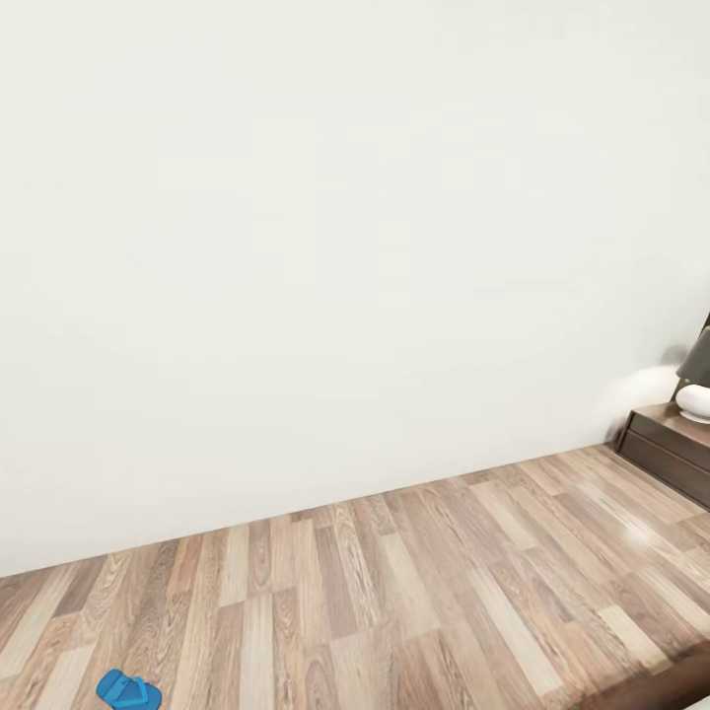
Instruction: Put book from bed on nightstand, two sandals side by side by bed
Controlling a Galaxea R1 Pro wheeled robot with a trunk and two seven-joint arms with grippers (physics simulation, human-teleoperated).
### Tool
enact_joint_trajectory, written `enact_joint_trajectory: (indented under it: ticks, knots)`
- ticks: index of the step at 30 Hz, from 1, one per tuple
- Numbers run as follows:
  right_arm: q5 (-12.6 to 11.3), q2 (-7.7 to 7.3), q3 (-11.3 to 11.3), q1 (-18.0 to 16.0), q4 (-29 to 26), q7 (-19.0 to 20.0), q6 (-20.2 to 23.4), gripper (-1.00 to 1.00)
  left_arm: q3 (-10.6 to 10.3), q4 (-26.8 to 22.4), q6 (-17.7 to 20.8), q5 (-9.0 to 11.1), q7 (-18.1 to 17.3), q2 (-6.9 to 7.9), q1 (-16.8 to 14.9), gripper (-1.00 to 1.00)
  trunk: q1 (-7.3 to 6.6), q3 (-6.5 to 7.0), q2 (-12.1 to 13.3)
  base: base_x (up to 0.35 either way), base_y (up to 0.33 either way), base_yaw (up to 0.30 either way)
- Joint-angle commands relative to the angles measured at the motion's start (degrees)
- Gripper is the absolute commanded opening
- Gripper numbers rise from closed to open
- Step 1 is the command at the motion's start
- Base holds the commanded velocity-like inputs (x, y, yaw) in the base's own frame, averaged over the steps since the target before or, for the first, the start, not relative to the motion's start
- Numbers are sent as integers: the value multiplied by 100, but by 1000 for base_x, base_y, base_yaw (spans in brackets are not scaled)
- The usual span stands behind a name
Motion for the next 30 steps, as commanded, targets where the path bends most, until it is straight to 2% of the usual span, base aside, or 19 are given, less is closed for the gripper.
enact_joint_trajectory:
  ticks: [1, 7, 24, 30]
  knots:
    - [4, 2, -10, 3, -9, -8, -3, 100, 12, 9, -6, 43, -2, -3, 2, 100, 0, -4, -2, 2, 0, 0]
    - [13, 2, -10, 3, -12, -46, -24, 100, 22, 31, -6, 50, -5, 3, 2, 100, 0, -4, -2, 141, 0, 0]
    - [11, 1, -16, 2, -9, -36, -45, 100, 25, 165, -11, 42, -6, 1, 3, 100, 0, -4, -2, 313, 0, 0]
    - [9, 2, -17, 3, -9, -42, -45, 100, 17, 173, -201, 49, -4, -3, 2, 100, 0, -4, -2, 319, 0, 0]
